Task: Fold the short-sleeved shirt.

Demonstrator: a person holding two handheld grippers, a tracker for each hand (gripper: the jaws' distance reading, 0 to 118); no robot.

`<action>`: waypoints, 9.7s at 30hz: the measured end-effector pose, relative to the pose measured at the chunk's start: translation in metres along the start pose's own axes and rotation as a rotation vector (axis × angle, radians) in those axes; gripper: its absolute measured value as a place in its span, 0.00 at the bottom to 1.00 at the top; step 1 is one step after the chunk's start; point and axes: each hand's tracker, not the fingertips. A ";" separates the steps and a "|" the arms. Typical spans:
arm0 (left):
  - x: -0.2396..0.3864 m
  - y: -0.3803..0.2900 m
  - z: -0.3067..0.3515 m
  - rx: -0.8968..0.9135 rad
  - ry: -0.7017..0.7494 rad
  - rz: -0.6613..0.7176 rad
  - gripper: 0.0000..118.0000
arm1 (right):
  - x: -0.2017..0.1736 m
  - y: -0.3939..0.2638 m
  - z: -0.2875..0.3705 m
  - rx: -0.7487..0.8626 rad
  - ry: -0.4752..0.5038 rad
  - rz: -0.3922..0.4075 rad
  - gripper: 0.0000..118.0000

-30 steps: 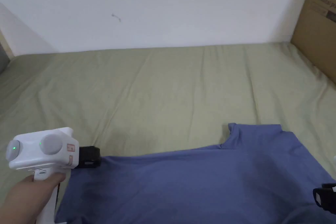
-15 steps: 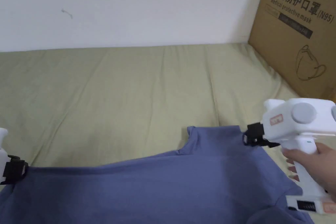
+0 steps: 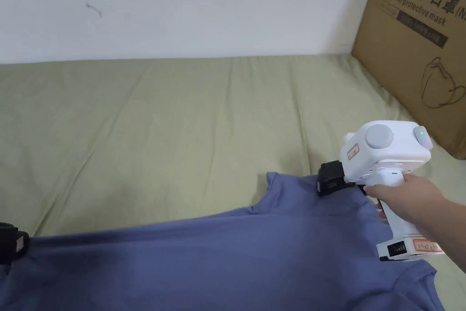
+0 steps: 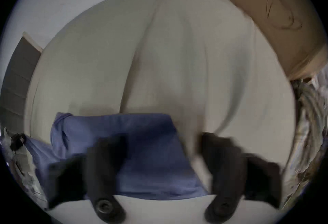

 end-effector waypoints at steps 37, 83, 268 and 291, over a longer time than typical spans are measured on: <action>-0.004 -0.188 0.141 0.007 -0.049 0.130 0.95 | 0.049 -0.311 0.186 0.182 -0.057 -0.085 0.83; -0.084 -0.226 0.020 0.028 -1.016 0.706 1.00 | -0.129 -0.282 0.181 0.262 -0.079 0.077 0.00; 0.045 -0.220 0.096 0.010 -0.538 0.461 0.00 | -0.093 -0.286 0.058 -0.137 0.884 -0.311 0.00; 0.114 -0.177 -0.066 -0.380 -1.191 0.528 0.79 | -0.058 -0.305 0.048 -0.100 0.885 -0.329 0.00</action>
